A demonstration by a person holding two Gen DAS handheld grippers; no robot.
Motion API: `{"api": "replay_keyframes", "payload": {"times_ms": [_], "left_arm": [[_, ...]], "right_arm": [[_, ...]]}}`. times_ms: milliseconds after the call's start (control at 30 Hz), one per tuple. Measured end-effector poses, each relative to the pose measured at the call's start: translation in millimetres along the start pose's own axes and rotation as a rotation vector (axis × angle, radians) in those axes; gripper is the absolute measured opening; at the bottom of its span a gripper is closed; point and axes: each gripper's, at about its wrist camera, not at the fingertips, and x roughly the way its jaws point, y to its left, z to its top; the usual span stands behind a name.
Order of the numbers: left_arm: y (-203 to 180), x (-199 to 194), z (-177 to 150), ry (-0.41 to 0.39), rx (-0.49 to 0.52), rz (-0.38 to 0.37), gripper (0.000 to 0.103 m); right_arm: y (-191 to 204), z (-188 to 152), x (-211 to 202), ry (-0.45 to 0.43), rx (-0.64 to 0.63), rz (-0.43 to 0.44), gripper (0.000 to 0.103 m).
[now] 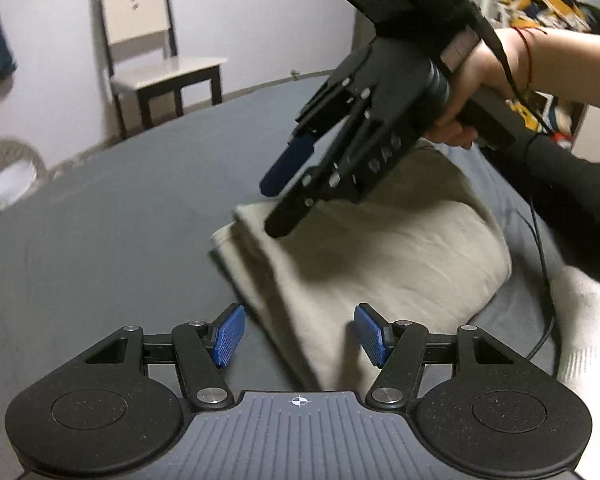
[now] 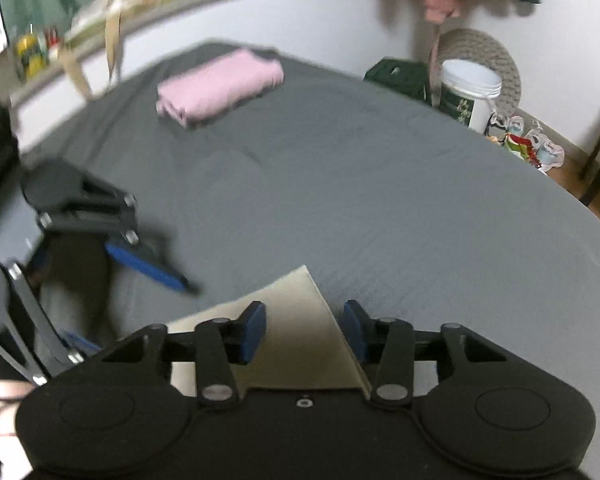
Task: Fold clothes
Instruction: 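Open the left gripper and press the shirt while the right gripper holds the corner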
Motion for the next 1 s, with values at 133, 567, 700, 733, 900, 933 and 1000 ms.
{"api": "replay_keyframes", "payload": {"times_ms": [133, 567, 700, 733, 900, 933, 1000], "left_arm": [[4, 2, -4, 0.019, -0.01, 0.01, 0.062], [-9, -8, 3, -0.027, 0.039, -0.071, 0.062], [-14, -9, 4, -0.074, 0.055, -0.101, 0.062], [-16, -10, 5, -0.094, 0.062, -0.111, 0.062], [-39, -10, 7, -0.184, 0.126, -0.144, 0.062], [-45, -9, 8, -0.199, 0.145, -0.145, 0.062], [-54, -4, 9, -0.203, 0.174, -0.144, 0.062]], "right_arm": [[-4, 2, 7, 0.017, 0.024, 0.04, 0.016], [0, 13, 9, -0.036, 0.049, 0.062, 0.007], [-4, 11, 20, -0.036, 0.093, 0.001, 0.027], [-6, 9, 16, -0.051, 0.109, -0.011, 0.03], [-24, -21, -54, -0.219, 0.267, -0.096, 0.049], [-29, -32, -68, -0.239, 0.31, -0.127, 0.056], [-37, -58, -90, -0.253, 0.4, -0.181, 0.057]]}}
